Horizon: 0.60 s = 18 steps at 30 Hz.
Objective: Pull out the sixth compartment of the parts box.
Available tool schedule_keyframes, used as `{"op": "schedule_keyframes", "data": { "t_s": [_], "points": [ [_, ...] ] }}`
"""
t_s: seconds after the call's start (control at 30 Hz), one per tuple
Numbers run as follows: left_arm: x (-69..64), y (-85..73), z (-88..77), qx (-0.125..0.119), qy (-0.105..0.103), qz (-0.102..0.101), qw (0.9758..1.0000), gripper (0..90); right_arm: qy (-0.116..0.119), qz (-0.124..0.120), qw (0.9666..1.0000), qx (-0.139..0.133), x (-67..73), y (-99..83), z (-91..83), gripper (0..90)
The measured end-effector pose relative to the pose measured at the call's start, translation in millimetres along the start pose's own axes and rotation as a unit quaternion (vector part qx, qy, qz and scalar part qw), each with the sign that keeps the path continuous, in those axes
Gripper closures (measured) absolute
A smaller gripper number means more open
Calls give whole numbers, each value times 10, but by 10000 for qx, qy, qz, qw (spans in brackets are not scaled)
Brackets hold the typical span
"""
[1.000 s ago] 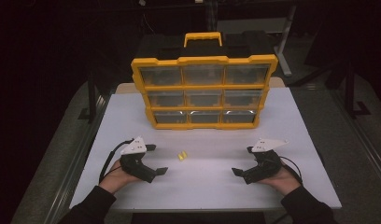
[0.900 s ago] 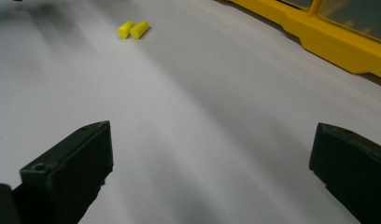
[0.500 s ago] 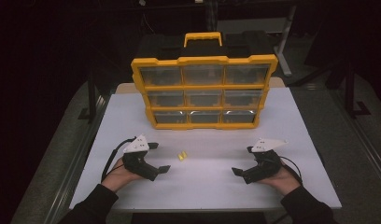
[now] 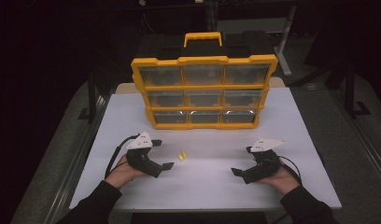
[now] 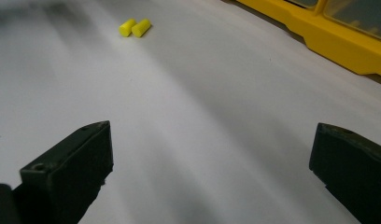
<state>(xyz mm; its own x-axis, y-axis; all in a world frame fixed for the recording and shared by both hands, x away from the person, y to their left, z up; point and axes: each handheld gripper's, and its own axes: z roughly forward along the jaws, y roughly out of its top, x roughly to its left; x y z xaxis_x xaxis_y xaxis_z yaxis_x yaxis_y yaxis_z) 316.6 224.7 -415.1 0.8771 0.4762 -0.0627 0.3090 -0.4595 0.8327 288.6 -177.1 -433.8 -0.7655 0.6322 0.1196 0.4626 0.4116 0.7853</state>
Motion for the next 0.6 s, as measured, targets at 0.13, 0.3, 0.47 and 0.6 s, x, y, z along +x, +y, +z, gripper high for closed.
{"op": "schedule_keyframes", "data": {
  "t_s": [0.13,0.3,0.47,0.6],
  "points": [
    [1,22,24,-10,-3,46,10000,0,10,-16,10000,13,7,1,7,0],
    [-4,51,57,-20,-18,48,10000,0,16,-21,10000,29,8,4,11,0],
    [-10,95,112,-31,-34,98,9999,0,21,-13,10000,25,7,3,10,0],
    [-12,114,146,-46,-47,87,9999,0,31,-13,10000,28,5,4,12,0]
  ]
}}
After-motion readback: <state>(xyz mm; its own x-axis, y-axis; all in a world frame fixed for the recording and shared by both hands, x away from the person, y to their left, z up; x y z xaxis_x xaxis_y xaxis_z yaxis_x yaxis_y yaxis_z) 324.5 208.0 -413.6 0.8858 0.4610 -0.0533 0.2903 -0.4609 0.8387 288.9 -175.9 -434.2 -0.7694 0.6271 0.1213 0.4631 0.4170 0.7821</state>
